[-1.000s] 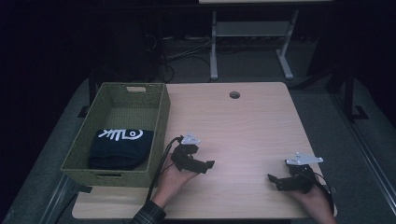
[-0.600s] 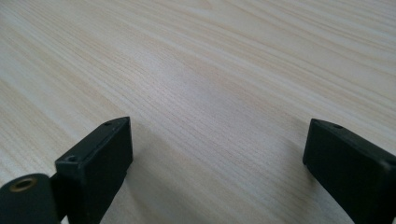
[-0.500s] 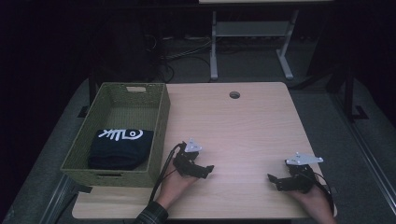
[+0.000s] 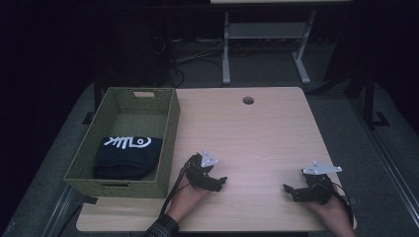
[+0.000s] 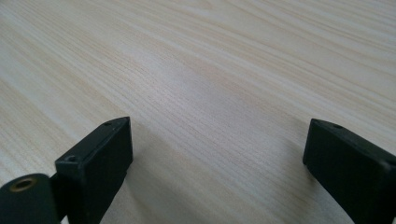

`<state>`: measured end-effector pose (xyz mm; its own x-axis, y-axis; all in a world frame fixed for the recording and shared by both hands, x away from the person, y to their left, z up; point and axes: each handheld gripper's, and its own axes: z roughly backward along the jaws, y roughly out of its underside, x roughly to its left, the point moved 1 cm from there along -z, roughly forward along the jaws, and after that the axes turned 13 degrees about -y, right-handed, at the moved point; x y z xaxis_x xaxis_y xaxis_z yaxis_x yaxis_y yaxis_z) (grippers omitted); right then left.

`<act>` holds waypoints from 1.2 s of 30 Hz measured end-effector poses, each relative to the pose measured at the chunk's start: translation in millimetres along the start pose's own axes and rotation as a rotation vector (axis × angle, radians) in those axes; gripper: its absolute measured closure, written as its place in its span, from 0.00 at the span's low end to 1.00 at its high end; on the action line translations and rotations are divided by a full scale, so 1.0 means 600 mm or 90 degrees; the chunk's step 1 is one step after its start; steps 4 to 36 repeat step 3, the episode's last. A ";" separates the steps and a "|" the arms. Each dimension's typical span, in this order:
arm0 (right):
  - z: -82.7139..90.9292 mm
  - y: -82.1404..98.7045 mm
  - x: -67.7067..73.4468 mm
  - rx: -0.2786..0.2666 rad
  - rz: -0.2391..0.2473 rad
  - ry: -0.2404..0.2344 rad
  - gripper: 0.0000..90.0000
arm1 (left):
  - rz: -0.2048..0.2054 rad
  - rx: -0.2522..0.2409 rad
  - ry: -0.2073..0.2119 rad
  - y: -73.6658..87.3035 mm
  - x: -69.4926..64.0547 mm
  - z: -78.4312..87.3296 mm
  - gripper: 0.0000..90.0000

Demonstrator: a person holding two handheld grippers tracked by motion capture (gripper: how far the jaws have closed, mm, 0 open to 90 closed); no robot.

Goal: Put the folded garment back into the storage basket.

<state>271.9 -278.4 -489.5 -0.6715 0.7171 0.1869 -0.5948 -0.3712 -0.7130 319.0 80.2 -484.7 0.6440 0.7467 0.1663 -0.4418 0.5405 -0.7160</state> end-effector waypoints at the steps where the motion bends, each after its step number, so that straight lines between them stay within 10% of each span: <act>1: 0.000 0.000 0.000 0.000 0.000 0.000 0.09 | 0.002 0.000 0.001 0.000 0.000 0.000 0.14; 36: 0.000 0.000 0.000 0.000 0.000 0.000 0.09 | 0.002 0.000 0.001 0.000 0.000 0.000 0.14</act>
